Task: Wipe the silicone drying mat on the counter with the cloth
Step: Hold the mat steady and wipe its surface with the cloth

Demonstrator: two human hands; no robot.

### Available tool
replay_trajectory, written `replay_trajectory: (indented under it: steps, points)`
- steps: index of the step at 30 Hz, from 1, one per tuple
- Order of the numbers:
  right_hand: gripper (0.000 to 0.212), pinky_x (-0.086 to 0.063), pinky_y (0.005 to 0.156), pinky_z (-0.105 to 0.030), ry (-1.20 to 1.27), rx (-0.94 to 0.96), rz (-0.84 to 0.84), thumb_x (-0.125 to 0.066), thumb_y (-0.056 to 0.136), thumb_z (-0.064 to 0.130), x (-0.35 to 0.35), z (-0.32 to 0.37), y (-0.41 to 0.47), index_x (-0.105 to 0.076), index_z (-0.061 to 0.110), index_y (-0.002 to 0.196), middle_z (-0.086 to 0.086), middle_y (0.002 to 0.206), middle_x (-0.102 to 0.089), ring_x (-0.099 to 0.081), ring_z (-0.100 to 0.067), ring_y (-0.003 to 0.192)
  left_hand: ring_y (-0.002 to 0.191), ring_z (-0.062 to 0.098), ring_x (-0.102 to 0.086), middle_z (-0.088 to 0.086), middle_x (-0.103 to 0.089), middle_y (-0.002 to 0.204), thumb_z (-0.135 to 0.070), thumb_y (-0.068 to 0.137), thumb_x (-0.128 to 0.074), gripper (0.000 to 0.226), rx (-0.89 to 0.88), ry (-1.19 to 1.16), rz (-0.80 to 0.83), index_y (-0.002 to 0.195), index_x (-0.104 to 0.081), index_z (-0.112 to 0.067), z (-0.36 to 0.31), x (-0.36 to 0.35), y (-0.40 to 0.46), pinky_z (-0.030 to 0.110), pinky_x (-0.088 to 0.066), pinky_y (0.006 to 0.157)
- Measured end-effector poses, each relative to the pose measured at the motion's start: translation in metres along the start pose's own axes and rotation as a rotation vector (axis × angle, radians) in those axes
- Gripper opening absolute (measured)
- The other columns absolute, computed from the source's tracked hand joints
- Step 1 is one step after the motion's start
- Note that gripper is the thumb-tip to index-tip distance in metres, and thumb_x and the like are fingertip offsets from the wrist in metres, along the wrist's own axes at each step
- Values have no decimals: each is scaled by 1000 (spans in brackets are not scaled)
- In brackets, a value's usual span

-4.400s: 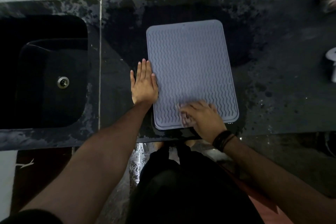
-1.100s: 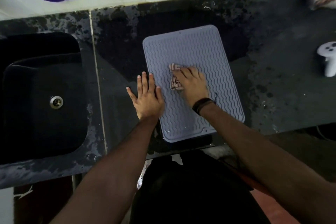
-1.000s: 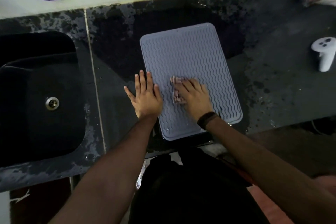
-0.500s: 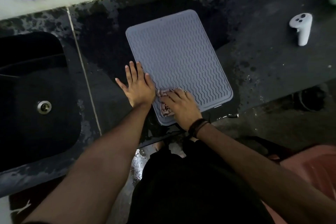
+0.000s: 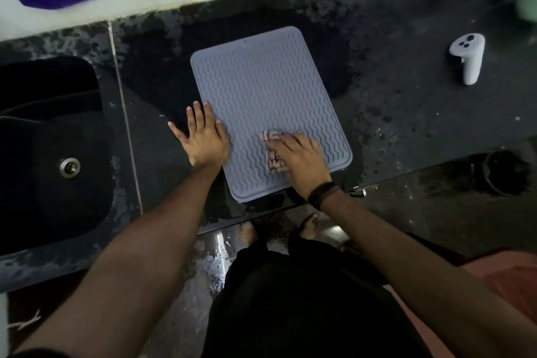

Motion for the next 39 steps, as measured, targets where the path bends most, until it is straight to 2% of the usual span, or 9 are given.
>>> replay_trajectory:
  steps: [3, 7, 11, 16, 21, 24, 27, 34, 39]
  points:
    - [57, -31, 97, -40, -23, -9, 87, -55, 87, 12, -8, -12, 12, -43, 24, 142, 3, 144, -45, -38, -25, 129, 156, 25, -5, 10, -13, 168, -39, 102, -25, 64, 17, 54, -41, 157, -28, -7, -19, 11, 3, 66, 12, 116]
    - [55, -32, 96, -41, -24, 25, 52, -55, 85, 13, -14, -16, 11, -45, 23, 139, 1, 140, -48, -40, -26, 125, 157, 22, -5, 4, -12, 169, -44, 108, -19, 61, -193, 101, 45, 162, -13, -17, -71, 1, -9, 65, 11, 119]
    - [58, -35, 97, -41, -1, 103, 19, -50, 81, 7, -22, -33, -17, -47, 24, 136, 1, 135, -51, -42, -26, 126, 157, 17, 0, -2, -1, 170, -44, 109, -11, 57, -125, 137, 111, 162, -2, -25, -84, -14, -15, 68, 13, 116]
    - [59, -39, 91, -39, 63, 211, 41, -37, 73, 12, -20, -59, -70, -55, 25, 128, 3, 127, -58, -49, -26, 120, 156, 17, 6, -2, 4, 170, -43, 109, -11, 58, -97, 118, 139, 162, 2, -25, -85, -13, -13, 59, 14, 121]
    - [60, -38, 90, -42, 127, 131, -101, -53, 73, 10, 8, -70, -17, -52, 26, 131, 2, 130, -56, -44, -26, 122, 156, 21, 10, 1, 9, 170, -41, 109, -12, 58, -80, 101, 230, 162, 3, -23, -88, -11, -8, 53, 14, 121]
    - [64, -31, 101, -42, 57, 116, 16, -58, 83, 12, 10, -65, 25, -40, 23, 143, 1, 144, -44, -35, -26, 131, 156, 21, 9, 1, 9, 170, -43, 108, -17, 60, -49, 79, 304, 162, 1, -23, -92, -4, -2, 55, 9, 123]
    - [67, -31, 102, -42, -1, 148, 55, -58, 84, 13, -1, -69, 18, -33, 23, 146, 0, 145, -40, -32, -27, 134, 155, 20, 15, -2, 17, 168, -61, 103, -23, 73, -32, 52, 406, 161, 6, -28, -92, 4, 1, 56, 9, 121]
    - [64, -40, 92, -40, 15, 189, 32, -57, 74, 2, -12, -97, -68, -52, 23, 134, 0, 133, -55, -47, -28, 125, 154, 21, 20, -2, 21, 167, -71, 98, -24, 84, -38, 19, 424, 161, 9, -28, -95, 7, -3, 58, 11, 122]
    - [58, -38, 84, -40, 93, 23, -95, -46, 74, 12, 14, -107, -21, -55, 27, 129, 2, 128, -57, -46, -26, 117, 153, 24, 23, 1, 23, 167, -69, 99, -21, 76, -54, 17, 402, 159, 12, -36, -96, 1, -6, 62, 15, 118]
Point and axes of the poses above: each hand's wrist, its own y-axis towards the middle knuckle, its own x-axis out of the back of the hand, z = x × y, the point moved 1 cm from there along y, towards the middle knuckle
